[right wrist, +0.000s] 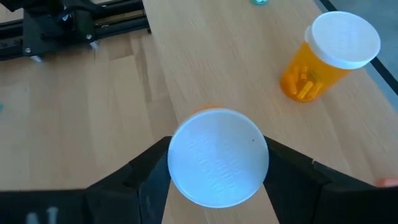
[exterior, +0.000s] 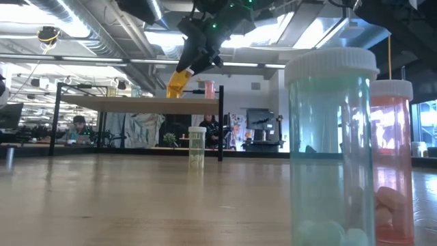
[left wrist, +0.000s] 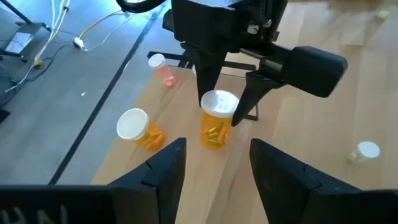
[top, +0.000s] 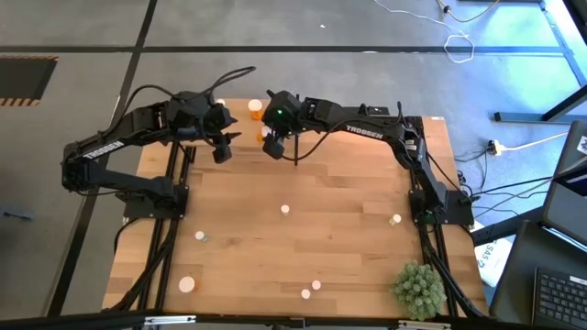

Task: Pick and place medicine bottles onto shelf by color
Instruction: Put the top big orange pill bottle on the shelf aligned with the orange pill bottle on the shelf

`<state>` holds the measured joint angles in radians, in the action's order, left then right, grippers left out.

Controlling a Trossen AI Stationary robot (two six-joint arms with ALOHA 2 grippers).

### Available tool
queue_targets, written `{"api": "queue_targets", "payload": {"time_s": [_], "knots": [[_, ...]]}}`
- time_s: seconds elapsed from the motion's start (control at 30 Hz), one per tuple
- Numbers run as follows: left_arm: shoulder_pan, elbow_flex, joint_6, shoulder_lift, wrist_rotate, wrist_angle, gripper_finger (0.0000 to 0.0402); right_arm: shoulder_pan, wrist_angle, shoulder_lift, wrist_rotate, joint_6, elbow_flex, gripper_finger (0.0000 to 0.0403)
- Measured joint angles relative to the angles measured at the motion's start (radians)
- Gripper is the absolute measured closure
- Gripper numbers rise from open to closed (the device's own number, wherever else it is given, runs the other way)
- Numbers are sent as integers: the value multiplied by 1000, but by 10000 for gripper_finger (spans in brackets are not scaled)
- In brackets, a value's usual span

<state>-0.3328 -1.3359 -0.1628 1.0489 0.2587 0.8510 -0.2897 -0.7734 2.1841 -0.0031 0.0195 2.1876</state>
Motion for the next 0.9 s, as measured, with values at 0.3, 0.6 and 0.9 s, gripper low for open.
{"api": "queue_targets", "payload": {"time_s": [0.3,0.6,0.9], "knots": [[0,0,9,0,37,-3,229,0,0,0,0,2,0,180],[-1,0,-18,0,-14,11,229,0,0,0,0,25,0,180],[-1,1,-83,17,-17,54,229,0,0,0,0,25,0,180]]}}
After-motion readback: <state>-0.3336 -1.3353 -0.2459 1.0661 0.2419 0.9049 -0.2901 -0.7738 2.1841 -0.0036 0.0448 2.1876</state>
